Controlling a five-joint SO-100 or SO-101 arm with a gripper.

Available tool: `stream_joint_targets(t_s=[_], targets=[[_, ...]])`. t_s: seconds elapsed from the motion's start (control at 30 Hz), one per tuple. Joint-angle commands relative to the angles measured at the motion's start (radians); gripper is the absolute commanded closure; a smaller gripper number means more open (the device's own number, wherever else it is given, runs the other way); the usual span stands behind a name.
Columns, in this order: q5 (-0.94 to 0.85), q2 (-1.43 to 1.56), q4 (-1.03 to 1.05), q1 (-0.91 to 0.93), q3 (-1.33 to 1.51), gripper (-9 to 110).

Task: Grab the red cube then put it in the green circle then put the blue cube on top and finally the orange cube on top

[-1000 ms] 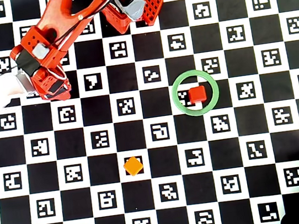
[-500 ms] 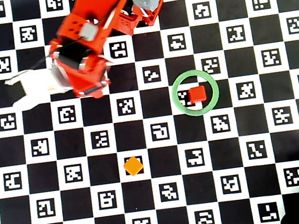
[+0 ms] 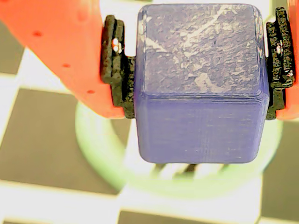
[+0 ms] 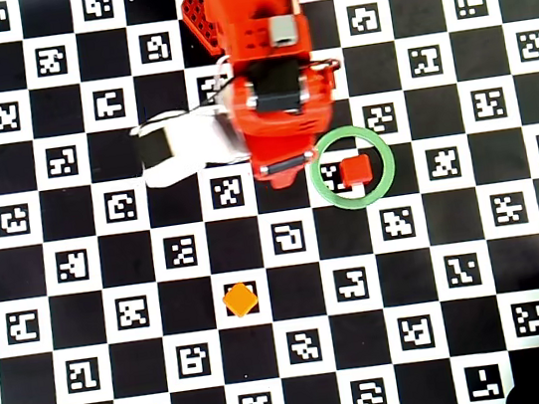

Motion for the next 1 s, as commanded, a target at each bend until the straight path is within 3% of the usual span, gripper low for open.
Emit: stream_joint_targets(t_s=[0.0, 0.4, 0.63, 0.97], targets=[[0.143, 0.061, 0.058, -0.098, -0.094, 99], [0.486, -0.066, -0.051, -0.262, -0.147, 99], [0.517, -0.158, -0.087, -0.288, -0.193, 99], [0.512, -0.161, -0.221, -0.272, -0.038, 99]])
